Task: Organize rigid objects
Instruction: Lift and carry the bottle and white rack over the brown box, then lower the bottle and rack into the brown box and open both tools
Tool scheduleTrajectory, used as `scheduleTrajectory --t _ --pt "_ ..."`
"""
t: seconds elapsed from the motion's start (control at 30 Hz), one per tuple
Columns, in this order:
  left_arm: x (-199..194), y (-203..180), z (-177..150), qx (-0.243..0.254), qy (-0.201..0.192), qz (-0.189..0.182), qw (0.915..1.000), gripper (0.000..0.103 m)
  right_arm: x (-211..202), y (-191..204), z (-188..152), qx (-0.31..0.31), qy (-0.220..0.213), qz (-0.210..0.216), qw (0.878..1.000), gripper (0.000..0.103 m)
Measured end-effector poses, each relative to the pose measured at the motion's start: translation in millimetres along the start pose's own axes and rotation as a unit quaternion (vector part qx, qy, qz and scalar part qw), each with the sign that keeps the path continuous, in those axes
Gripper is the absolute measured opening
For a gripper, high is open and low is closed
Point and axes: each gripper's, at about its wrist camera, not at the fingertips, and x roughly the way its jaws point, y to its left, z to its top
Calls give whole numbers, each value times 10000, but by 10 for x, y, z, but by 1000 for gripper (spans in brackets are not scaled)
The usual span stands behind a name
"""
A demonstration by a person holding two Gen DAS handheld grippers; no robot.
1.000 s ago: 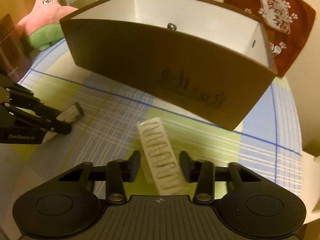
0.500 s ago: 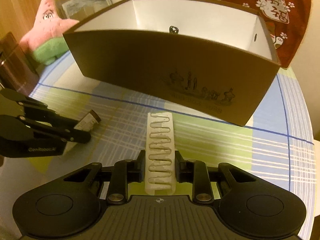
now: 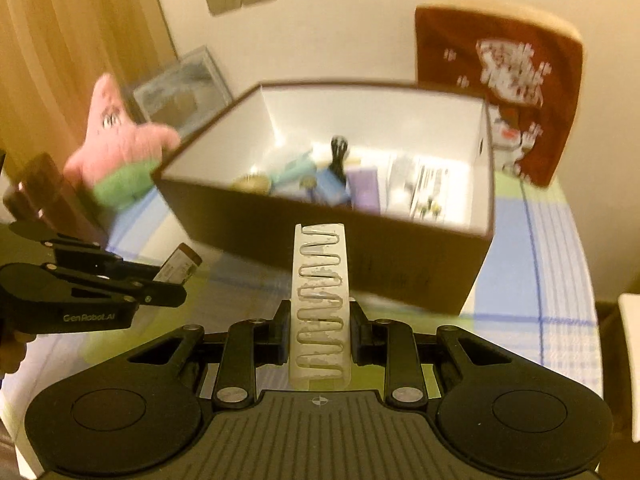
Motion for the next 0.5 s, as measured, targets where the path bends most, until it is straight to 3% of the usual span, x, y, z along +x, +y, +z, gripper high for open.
scheduleTrajectory --t 0.27,0.5 --pt "-71 -66 593 68 -530 -17 9986 21 -15 -181 495 5 -430 -140 9990 28" --pt "90 -119 1033 130 -617 -11 9980 21 197 -356 779 92 -458 -291 9985 28"
